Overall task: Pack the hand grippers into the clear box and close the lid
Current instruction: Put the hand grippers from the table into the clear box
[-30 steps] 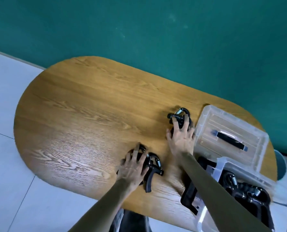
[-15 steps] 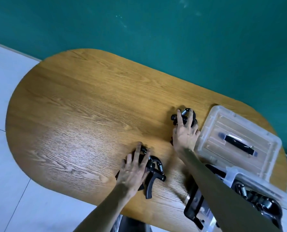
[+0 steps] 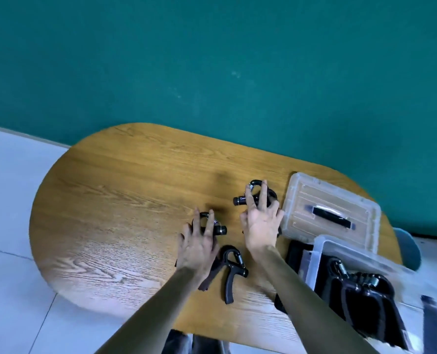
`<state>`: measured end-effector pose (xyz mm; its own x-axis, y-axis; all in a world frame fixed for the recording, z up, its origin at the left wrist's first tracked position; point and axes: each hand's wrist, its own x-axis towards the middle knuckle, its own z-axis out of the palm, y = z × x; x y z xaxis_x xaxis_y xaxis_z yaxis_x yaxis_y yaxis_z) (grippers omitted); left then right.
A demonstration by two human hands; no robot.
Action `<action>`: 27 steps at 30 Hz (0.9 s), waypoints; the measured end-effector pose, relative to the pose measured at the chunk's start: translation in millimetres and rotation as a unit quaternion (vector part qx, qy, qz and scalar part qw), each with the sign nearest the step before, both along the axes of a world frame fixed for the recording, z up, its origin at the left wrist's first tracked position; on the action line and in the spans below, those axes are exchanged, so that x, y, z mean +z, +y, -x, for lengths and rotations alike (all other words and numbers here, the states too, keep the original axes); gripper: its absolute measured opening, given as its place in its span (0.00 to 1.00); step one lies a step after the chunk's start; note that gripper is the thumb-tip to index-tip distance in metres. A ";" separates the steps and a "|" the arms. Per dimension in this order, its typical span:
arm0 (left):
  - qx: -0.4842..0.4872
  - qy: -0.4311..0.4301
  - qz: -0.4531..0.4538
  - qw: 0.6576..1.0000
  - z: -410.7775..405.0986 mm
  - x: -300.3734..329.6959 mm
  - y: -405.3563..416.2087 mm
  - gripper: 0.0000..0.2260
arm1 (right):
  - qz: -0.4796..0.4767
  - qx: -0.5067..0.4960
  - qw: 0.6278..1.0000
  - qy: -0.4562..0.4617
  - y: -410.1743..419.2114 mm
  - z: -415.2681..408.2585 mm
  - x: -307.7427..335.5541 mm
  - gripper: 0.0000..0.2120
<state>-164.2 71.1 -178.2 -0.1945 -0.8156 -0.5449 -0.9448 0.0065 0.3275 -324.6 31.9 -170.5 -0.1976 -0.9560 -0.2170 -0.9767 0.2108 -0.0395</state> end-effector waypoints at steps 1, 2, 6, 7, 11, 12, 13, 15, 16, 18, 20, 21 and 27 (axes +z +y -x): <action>-0.005 0.003 0.024 1.000 -1.7 11.1 -0.2 0.34 | 0.012 0.004 1.000 0.001 7.2 -4.3 8.3 0.34; -0.010 -0.002 0.046 0.999 -4.0 19.2 -0.4 0.34 | 0.022 0.003 1.000 0.009 14.5 -7.1 16.8 0.34; -0.006 -0.013 0.086 0.996 -8.8 58.8 -1.5 0.34 | 0.079 -0.024 0.997 -0.006 44.0 -15.7 60.7 0.35; -0.008 -0.011 0.099 0.995 -7.8 67.9 -0.8 0.34 | 0.093 -0.030 0.995 -0.009 50.8 -17.0 69.5 0.35; -0.029 -0.004 0.148 0.989 2.5 101.9 9.1 0.33 | 0.132 -0.046 0.990 -0.003 83.2 -10.0 108.1 0.35; -0.033 0.000 0.159 0.987 7.6 107.2 12.0 0.33 | 0.136 -0.050 0.989 -0.001 90.3 -7.0 113.7 0.35; -0.042 0.003 0.168 0.985 14.5 113.6 16.5 0.33 | 0.139 -0.056 0.989 0.006 98.6 -2.6 120.2 0.34; -0.064 0.010 0.176 0.982 30.5 125.2 26.2 0.32 | 0.139 -0.075 0.987 0.012 114.1 8.3 129.8 0.34; -0.076 0.011 0.180 0.981 39.2 129.8 32.1 0.32 | 0.142 -0.086 0.986 0.014 122.4 14.6 133.0 0.34; -0.096 0.011 0.188 0.977 57.2 136.2 43.7 0.31 | 0.151 -0.103 0.983 0.018 139.0 29.8 136.7 0.35; -0.114 0.012 0.198 0.973 76.8 138.0 54.8 0.31 | 0.158 -0.118 0.980 0.020 155.9 48.4 138.7 0.35; -0.124 0.015 0.202 0.972 88.4 138.2 61.0 0.31 | 0.157 -0.126 0.979 0.022 165.0 59.6 140.2 0.35; -0.161 0.029 0.187 0.969 169.2 134.8 96.8 0.31 | 0.140 -0.192 0.971 0.019 219.3 128.4 130.2 0.35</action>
<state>-333.4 167.9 -43.4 -0.4929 -0.8458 -0.2041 -0.8545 0.4263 0.2970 -453.1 251.2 -40.3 -0.5548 -0.8302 0.0548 -0.8295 0.5468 -0.1139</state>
